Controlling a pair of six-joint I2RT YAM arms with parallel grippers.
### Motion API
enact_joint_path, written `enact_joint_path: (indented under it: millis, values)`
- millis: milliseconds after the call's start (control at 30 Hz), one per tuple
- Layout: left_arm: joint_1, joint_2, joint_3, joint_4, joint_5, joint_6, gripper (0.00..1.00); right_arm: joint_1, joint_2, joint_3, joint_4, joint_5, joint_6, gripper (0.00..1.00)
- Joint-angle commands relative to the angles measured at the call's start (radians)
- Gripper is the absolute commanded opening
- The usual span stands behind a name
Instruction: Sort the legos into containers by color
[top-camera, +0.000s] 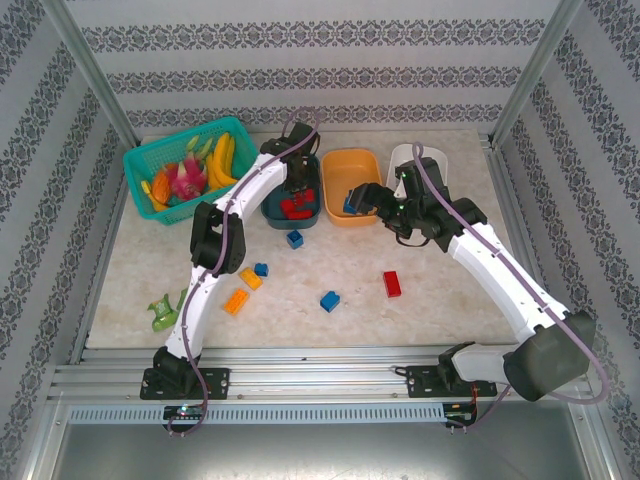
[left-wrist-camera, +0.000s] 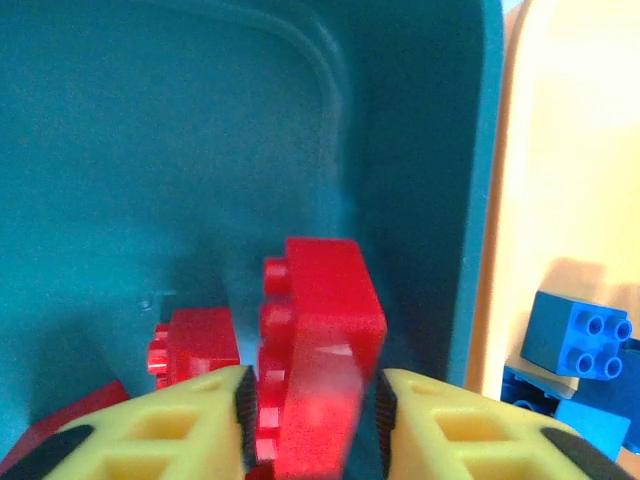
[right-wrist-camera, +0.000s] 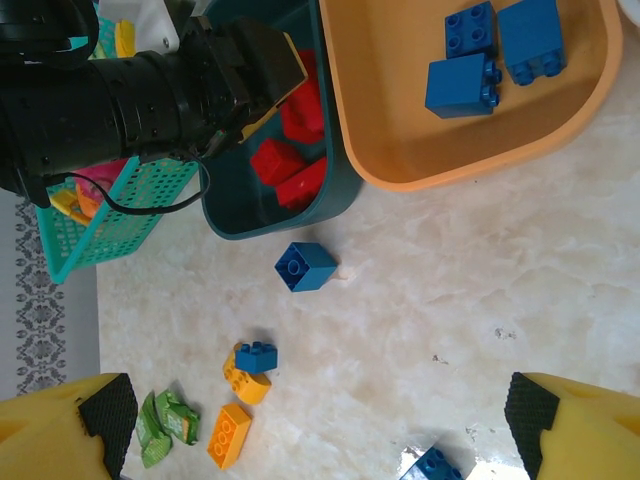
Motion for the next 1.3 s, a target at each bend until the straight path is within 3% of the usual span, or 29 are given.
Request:
enact_joint_path:
  millis: [0,267,433,500,633,833,933,1100,1267]
  values:
    - [0.011,0.012,0.034,-0.067,0.017,0.017,0.44,-0.004,0.009,0.016,0.004,-0.016,0.01,0.97]
    - [0.012,-0.09,0.061,-0.07,0.003,0.0,0.52,0.028,0.01,0.062,-0.049,0.021,-0.078,0.94]
    - [0.012,-0.259,0.017,-0.15,-0.057,-0.049,0.59,0.154,0.034,0.07,-0.067,0.093,-0.171,0.93]
    - [0.011,-0.376,-0.094,-0.169,-0.092,-0.08,0.63,0.223,0.056,0.068,-0.058,0.121,-0.193,0.92]
    - [0.013,-0.711,-0.492,-0.122,-0.158,-0.133,0.71,0.377,0.128,0.075,-0.027,0.162,-0.197,0.92]
    - [0.013,-1.219,-1.022,-0.114,-0.2,-0.234,0.72,0.596,0.315,0.168,-0.018,0.19,-0.226,0.88]
    - [0.013,-1.444,-1.201,-0.167,-0.202,-0.285,0.71,0.658,0.418,0.213,-0.011,0.185,-0.205,0.84]
    - [0.011,-1.771,-1.341,-0.289,-0.21,-0.321,0.7,0.702,0.58,0.32,-0.023,0.176,-0.186,0.79]
    - [0.011,-1.928,-1.305,-0.47,-0.262,-0.336,0.7,0.737,0.739,0.488,-0.123,0.181,-0.11,0.81]
